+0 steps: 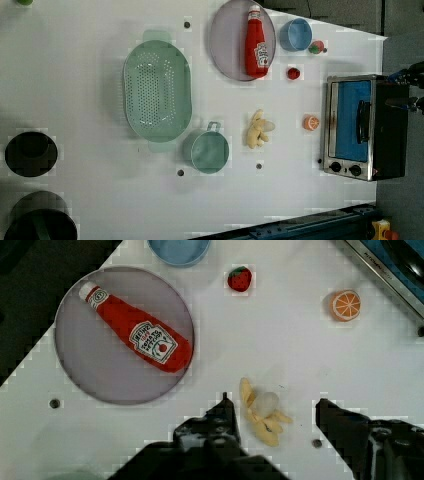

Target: Pick banana from table and place on oven.

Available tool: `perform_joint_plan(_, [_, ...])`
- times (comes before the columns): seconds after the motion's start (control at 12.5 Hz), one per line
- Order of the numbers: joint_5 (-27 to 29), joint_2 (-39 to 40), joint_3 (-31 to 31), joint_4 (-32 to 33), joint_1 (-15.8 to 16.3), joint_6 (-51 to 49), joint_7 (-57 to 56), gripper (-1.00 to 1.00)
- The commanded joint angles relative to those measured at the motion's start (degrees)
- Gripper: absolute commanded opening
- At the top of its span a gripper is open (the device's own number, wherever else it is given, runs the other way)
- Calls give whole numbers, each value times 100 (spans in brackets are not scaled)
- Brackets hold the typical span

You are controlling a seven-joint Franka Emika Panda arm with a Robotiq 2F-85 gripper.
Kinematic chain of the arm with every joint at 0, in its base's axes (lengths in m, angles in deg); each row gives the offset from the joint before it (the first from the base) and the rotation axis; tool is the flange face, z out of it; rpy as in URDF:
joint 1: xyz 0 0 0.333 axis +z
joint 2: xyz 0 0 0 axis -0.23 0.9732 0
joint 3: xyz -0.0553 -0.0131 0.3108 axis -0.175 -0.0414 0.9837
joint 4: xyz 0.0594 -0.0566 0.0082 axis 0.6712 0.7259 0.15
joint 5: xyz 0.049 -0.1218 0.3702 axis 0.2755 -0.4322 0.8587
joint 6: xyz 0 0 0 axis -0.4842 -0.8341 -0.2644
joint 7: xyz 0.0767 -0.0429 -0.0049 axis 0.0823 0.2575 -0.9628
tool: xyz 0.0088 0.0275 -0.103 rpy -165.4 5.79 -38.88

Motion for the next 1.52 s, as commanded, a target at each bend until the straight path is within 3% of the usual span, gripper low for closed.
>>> perform_joint_plan(0.08, [19, -2660, -146, 1325, -22, -1186, -333, 58])
perform_joint_plan(0.24, [19, -2658, -146, 1330, -21, -1184, -333, 99])
perform_joint_plan(0.72, [20, -2251, -57, 1823, -3, -389, -333, 100])
perform_joint_plan(1.52, [21, -1, 158, 3111, 6, 2850, -333, 100])
